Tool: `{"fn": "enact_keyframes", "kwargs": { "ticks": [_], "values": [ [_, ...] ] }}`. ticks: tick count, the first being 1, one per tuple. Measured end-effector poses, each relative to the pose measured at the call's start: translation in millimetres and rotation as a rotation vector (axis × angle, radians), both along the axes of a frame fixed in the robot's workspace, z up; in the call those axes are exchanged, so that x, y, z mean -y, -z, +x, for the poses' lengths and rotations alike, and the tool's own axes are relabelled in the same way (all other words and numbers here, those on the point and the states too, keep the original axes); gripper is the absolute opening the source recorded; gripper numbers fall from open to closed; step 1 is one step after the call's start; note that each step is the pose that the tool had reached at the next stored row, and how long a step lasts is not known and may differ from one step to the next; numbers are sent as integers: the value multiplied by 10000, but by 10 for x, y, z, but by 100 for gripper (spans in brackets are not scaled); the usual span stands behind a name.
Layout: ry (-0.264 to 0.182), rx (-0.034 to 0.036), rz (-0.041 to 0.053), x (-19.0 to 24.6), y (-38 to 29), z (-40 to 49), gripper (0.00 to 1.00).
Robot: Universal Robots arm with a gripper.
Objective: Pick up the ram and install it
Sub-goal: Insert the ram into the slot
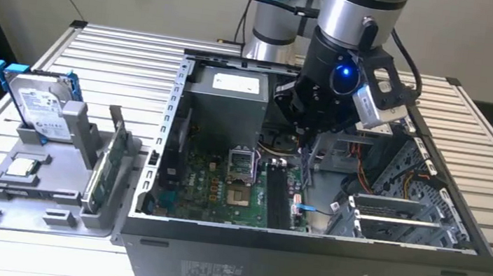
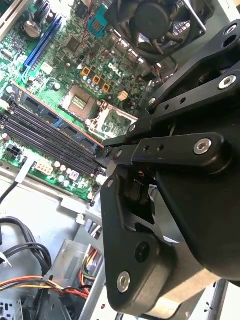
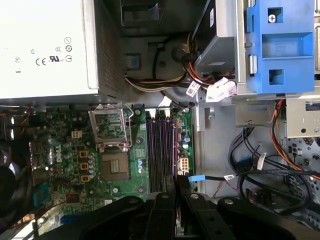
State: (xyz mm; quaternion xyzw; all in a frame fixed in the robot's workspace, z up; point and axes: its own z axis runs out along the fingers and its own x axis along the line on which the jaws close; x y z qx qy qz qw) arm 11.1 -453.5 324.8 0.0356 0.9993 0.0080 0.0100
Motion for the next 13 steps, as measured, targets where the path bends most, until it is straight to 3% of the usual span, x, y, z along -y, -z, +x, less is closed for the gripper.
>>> {"fn": "enact_keyframes", "kwargs": {
  "ticks": [7,13],
  "values": [
    [0,-1,-1,-12,50,24,14],
    [0,-1,39,-12,145,25,14]
  ]
}}
